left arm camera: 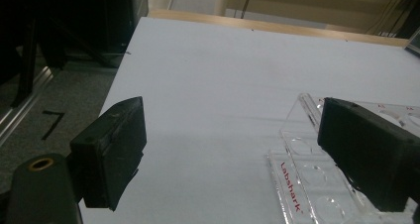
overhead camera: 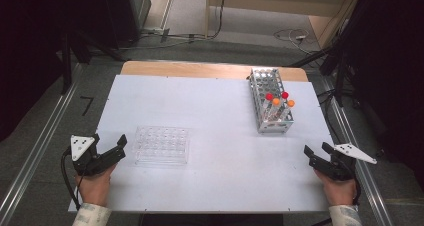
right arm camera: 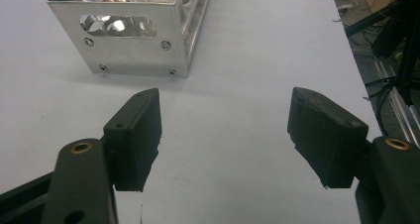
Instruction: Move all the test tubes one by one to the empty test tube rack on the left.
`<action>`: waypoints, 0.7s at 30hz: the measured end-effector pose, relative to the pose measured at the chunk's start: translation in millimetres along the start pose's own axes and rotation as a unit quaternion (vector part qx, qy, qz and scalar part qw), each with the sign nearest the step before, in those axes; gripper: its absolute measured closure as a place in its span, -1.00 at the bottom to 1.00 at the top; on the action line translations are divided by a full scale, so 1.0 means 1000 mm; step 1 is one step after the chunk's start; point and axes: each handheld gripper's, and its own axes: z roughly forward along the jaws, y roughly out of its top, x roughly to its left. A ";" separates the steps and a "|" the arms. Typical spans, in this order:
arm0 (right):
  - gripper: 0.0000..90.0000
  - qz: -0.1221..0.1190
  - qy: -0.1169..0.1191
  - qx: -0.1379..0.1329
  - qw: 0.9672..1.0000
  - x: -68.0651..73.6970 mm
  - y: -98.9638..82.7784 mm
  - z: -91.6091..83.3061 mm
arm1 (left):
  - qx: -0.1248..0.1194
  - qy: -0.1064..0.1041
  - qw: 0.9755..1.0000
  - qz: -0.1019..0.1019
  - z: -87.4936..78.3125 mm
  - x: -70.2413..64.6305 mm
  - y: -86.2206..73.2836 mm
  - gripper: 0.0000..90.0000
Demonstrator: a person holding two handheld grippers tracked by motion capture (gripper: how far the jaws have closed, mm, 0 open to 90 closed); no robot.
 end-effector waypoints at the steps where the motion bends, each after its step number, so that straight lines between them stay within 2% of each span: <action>1: -0.38 0.000 0.001 0.000 1.000 0.000 0.000 0.000 | 0.000 -0.001 1.000 0.000 0.000 0.000 0.000 -0.73; 8: -0.34 0.002 0.008 -0.003 1.000 0.003 0.004 0.000 | -0.002 -0.004 1.000 0.010 -0.001 -0.006 0.001 -0.73; 14: -0.30 -0.001 0.022 -0.018 1.000 0.009 0.014 0.002 | -0.005 0.001 1.000 0.005 0.000 -0.005 0.002 -0.73; 21: -0.28 -0.008 0.034 -0.023 0.999 0.017 0.023 0.011 | -0.005 0.000 1.000 0.008 0.000 -0.005 0.001 -0.73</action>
